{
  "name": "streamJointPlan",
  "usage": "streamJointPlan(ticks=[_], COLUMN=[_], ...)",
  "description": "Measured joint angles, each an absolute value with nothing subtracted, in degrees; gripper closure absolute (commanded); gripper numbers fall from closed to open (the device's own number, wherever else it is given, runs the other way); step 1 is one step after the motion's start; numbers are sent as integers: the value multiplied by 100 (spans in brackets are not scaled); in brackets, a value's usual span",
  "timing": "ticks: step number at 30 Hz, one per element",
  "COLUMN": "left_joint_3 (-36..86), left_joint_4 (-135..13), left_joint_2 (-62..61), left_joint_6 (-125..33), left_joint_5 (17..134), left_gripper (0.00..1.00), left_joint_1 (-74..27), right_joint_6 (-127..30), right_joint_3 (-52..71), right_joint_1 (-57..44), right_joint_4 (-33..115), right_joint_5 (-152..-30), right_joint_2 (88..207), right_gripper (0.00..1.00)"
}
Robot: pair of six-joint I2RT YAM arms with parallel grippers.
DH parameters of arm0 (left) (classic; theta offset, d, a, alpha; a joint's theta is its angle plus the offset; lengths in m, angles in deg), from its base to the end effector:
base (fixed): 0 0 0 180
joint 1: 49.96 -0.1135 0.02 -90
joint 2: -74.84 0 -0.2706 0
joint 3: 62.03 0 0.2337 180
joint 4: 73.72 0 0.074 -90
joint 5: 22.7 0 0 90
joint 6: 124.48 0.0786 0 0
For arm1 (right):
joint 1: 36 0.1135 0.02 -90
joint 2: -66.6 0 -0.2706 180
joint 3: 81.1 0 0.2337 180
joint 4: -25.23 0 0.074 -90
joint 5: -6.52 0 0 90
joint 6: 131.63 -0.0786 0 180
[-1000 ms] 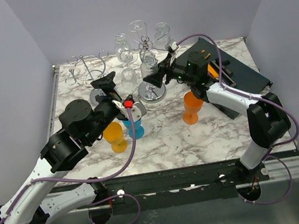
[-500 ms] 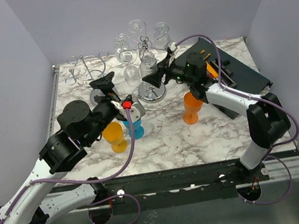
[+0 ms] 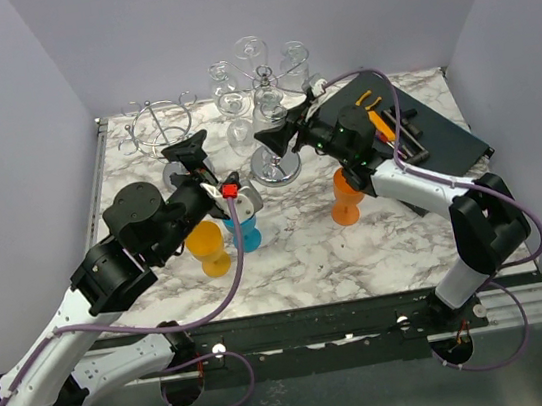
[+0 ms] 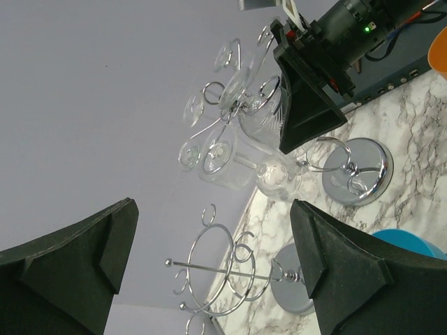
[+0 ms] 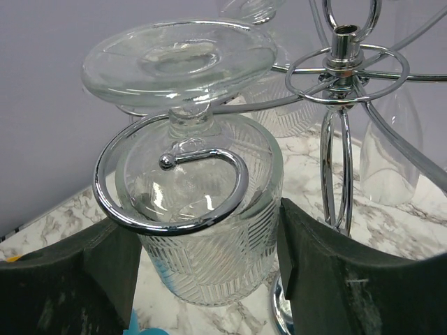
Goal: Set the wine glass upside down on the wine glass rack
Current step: Turn the wine glass upside down at the wine rack.
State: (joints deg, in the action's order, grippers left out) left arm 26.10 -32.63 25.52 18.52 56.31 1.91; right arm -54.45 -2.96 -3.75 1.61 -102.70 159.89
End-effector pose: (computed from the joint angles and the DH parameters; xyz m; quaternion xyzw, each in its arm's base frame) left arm 0.1209 -0.1298 0.4592 0.5285 0.4902 0.0758 0.6890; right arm 0.3310 0.2394 0.3444 -0.2333 0.6132 0.3869 0.6480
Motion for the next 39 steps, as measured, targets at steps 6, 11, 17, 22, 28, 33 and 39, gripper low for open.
streamJointPlan(ticks=[6, 11, 17, 22, 28, 33, 39], left_joint_3=[2610, 2610, 2610, 2610, 2610, 2610, 2610], left_joint_4=[-3261, -3261, -3261, -3261, -3261, -3261, -3261], left_joint_2=[2600, 2613, 2613, 2613, 2607, 2602, 2602], left_joint_6=[1856, 1869, 1871, 1871, 1871, 1871, 1873], left_joint_5=[5631, 5631, 5631, 5631, 5633, 5631, 5633], left_gripper=[1, 1, 1, 1, 1, 1, 1], left_joint_1=[191, 191, 191, 191, 191, 191, 191], right_joint_6=[-5314, -5034, -4586, -4394, -4188, -4083, -4005], right_joint_3=[-359, -361, -363, -416, -414, -481, -639], right_joint_1=[-375, -373, -375, -370, -322, -292, -272], right_joint_4=[75, 97, 436, 628, 781, 692, 513], right_joint_5=[-10220, -10222, -10218, -10220, -10216, -10216, -10218], right_joint_2=[15989, 15987, 15863, 15742, 15736, 15727, 15679], right_gripper=[99, 99, 99, 99, 100, 99, 99])
